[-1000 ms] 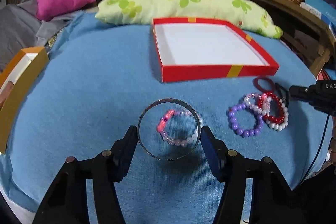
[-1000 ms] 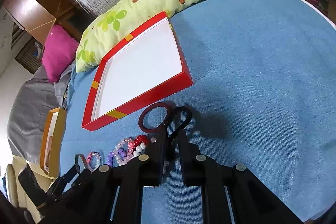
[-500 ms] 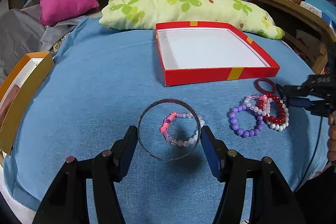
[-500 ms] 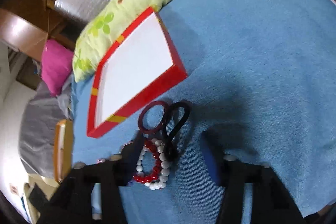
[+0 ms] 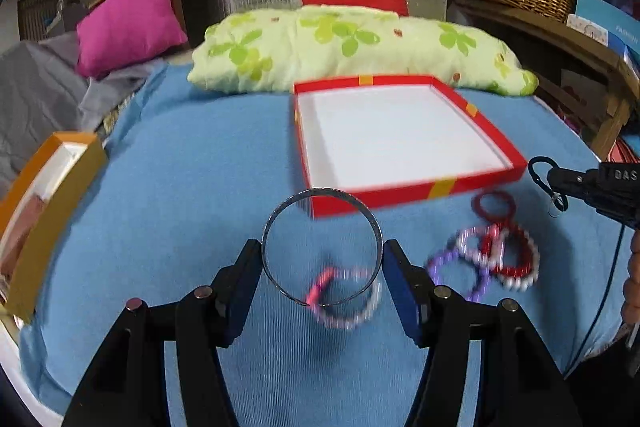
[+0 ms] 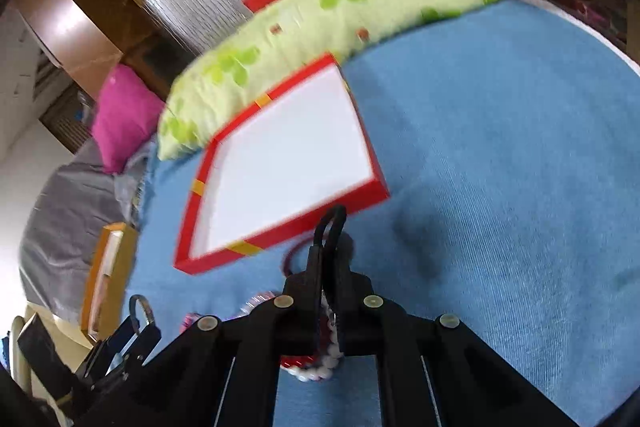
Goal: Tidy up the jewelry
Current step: 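Carry the bangle and keychain into the red box and open both tools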
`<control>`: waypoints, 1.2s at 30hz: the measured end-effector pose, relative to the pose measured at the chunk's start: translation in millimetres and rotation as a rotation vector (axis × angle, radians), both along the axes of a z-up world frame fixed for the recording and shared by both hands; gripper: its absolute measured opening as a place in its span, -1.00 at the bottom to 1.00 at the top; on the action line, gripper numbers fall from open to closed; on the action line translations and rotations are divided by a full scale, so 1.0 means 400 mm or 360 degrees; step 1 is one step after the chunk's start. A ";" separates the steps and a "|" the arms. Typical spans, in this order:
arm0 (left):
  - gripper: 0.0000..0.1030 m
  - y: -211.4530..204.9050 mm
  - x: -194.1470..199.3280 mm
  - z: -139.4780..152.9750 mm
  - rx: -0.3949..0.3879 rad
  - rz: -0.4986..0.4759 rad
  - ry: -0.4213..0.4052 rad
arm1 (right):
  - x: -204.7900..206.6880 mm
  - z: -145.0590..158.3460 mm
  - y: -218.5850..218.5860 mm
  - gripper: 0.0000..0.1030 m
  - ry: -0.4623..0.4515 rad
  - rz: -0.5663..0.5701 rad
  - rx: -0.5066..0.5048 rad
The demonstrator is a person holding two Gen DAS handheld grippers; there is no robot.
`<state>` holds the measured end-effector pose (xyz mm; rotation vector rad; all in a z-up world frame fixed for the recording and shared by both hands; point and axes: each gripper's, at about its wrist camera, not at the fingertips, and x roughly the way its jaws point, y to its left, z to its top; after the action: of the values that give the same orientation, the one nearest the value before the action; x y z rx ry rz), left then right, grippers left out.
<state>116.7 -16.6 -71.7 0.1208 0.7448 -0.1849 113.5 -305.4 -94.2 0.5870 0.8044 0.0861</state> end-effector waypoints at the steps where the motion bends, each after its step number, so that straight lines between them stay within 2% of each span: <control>1: 0.22 -0.009 0.020 0.010 0.0015 -0.0006 -0.0003 | 0.000 0.011 0.001 -0.88 -0.0035 0.0001 0.0009; 4: 0.23 -0.036 0.082 0.026 0.0039 -0.0037 -0.0007 | 0.016 0.050 0.017 -0.88 -0.0149 0.0024 0.0002; 8: 0.23 -0.066 0.172 0.022 0.0031 -0.0054 0.0024 | 0.072 0.070 0.042 -0.88 -0.0190 0.0020 -0.0005; 13: 0.23 -0.087 0.261 -0.020 0.0023 0.0008 0.0080 | 0.180 0.056 0.071 -0.88 -0.0155 0.0024 -0.0018; 19: 0.24 -0.118 0.327 -0.077 0.0072 0.0032 0.0168 | 0.291 -0.016 0.105 -0.84 0.0008 0.0070 -0.0083; 22: 0.24 -0.129 0.332 -0.080 0.0075 0.0014 0.0168 | 0.311 -0.033 0.101 -0.82 0.0045 0.0060 -0.0098; 24: 0.26 -0.132 0.329 -0.080 0.0063 0.0002 0.0174 | 0.312 -0.035 0.087 -0.65 0.0061 0.0035 -0.0075; 27: 0.30 -0.130 0.317 -0.073 0.0081 0.0005 0.0156 | 0.296 -0.018 0.058 -0.60 0.0045 0.0002 -0.0019; 36: 0.42 -0.094 0.217 -0.033 0.0071 -0.0022 0.0088 | 0.180 0.040 0.001 -0.54 0.0045 -0.0001 0.0014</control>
<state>203.7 -54.0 -84.9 0.1637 0.8033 -0.1855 185.5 -305.1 -78.1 0.5978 0.8317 0.0810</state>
